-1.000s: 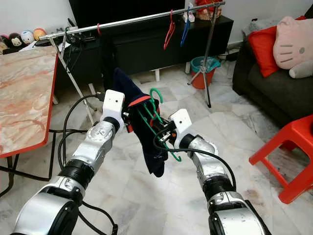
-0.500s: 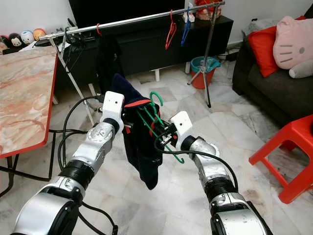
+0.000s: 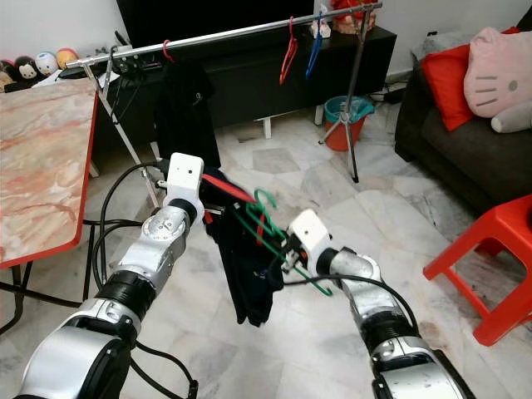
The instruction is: Hang hanger
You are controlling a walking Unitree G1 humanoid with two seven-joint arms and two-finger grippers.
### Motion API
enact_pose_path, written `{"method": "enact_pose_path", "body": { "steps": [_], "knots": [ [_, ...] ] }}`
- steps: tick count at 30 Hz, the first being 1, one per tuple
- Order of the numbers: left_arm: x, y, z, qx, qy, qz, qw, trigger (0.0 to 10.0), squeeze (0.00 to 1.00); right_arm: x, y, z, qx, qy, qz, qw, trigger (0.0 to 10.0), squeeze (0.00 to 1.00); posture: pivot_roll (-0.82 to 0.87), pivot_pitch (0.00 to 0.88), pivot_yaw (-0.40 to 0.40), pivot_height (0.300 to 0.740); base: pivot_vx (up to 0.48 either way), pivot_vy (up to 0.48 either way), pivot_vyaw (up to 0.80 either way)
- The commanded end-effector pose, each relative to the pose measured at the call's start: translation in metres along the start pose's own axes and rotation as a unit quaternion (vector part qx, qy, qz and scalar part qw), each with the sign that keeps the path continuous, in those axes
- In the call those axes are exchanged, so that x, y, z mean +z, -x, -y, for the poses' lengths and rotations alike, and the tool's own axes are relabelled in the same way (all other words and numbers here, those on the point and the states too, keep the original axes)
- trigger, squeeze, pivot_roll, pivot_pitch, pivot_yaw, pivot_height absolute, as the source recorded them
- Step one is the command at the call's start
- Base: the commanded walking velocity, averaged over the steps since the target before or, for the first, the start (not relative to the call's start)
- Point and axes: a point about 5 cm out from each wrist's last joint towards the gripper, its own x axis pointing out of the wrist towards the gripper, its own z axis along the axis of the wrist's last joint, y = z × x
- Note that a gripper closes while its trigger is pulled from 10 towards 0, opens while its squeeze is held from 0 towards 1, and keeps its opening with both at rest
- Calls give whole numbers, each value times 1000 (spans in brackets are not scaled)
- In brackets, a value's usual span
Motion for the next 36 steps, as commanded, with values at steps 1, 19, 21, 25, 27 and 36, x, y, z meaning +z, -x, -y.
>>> {"method": "enact_pose_path", "body": {
  "steps": [1, 19, 21, 25, 27, 36],
  "knots": [
    [12, -4, -7, 15, -1, 20, 1000, 0, 0, -8, 1, -6, 25, 4, -21, 999, 0, 0, 13, 0, 66, 740, 0, 0, 0],
    [-27, 3, -25, 43, -56, -72, 995, 0, 0, -14, 16, -28, 162, 31, -28, 986, 0, 0, 8, 0, 69, 740, 0, 0, 0],
    [-41, 9, -36, 63, -79, -101, 990, 0, 0, -13, 23, -29, 188, 36, -37, 981, 0, 0, 8, 0, 69, 740, 0, 0, 0],
    [-57, 18, -57, 100, -105, -136, 980, 0, 0, -17, 35, -30, 202, 63, -68, 975, 0, 0, 4, 0, 70, 740, 0, 0, 0],
    [-61, 21, -64, 113, -114, -144, 976, 0, 0, -17, 38, -29, 199, 72, -74, 975, 0, 0, 2, 0, 70, 740, 0, 0, 0],
    [-89, 38, -77, 131, -141, -210, 958, 0, 0, -10, 53, -20, 165, 94, -90, 978, 0, 0, -4, 0, 76, 740, 0, 0, 0]
  ]
}}
